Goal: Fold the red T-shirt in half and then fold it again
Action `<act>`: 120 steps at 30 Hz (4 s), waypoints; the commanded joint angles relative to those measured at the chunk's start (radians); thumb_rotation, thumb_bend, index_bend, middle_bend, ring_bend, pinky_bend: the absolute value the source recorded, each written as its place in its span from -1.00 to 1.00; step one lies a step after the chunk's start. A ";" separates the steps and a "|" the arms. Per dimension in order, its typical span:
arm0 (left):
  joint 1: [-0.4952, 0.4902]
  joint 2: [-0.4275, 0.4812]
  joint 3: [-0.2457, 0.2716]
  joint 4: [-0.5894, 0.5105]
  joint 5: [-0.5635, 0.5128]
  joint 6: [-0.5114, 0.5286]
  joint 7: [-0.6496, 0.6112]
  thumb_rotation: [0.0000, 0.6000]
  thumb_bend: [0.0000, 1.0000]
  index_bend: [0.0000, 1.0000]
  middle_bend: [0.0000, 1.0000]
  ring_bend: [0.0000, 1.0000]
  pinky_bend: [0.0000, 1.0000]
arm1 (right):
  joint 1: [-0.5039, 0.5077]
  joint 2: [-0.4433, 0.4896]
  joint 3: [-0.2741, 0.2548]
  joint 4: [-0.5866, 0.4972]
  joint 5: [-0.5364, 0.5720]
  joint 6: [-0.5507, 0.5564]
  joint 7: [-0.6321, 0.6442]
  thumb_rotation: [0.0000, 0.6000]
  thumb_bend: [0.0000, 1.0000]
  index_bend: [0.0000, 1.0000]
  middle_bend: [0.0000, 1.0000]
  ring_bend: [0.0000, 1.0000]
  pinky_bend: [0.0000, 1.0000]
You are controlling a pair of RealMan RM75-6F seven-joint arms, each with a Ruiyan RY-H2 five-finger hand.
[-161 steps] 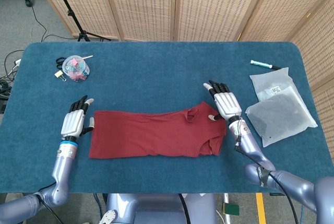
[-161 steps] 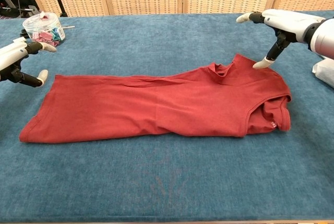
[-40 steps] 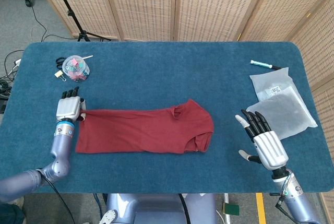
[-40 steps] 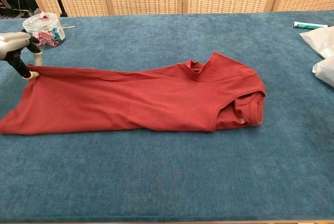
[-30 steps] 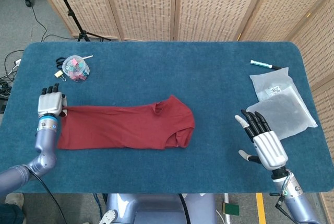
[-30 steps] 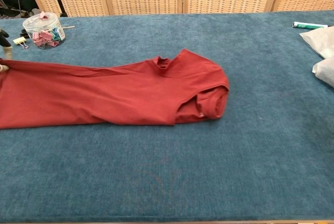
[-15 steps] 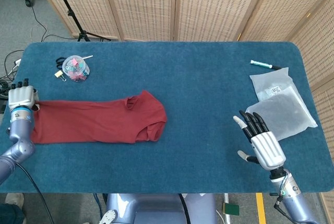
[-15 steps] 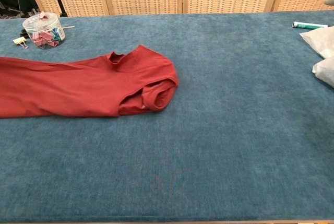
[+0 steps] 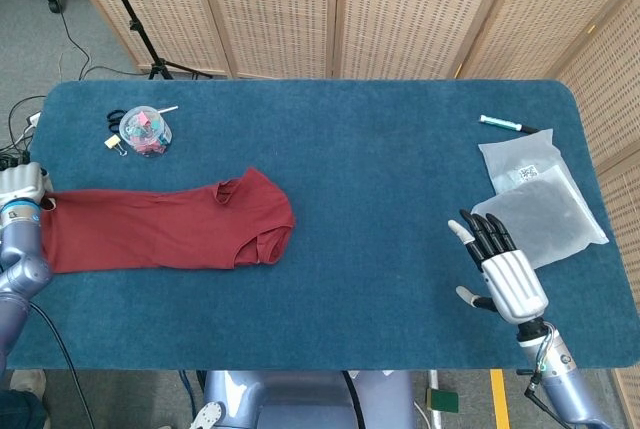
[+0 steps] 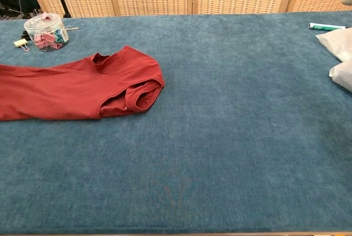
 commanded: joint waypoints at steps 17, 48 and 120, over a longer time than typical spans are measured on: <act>0.091 0.264 -0.061 -0.608 0.336 0.212 -0.283 1.00 0.11 0.52 -1.00 -1.00 -1.00 | -0.003 0.010 -0.002 -0.009 -0.010 0.008 0.012 1.00 -1.00 -1.00 -1.00 -1.00 -1.00; -0.057 0.141 -0.079 -0.892 0.350 0.442 -0.159 1.00 0.10 0.52 -1.00 -1.00 -1.00 | 0.000 0.020 0.003 -0.007 0.000 0.000 0.037 1.00 -1.00 -1.00 -1.00 -1.00 -1.00; 0.179 0.239 0.286 -0.702 1.115 0.860 -0.838 1.00 -0.67 -0.38 -1.00 -1.00 -1.00 | -0.002 0.023 0.003 -0.013 0.002 -0.001 0.034 1.00 -1.00 -1.00 -1.00 -1.00 -1.00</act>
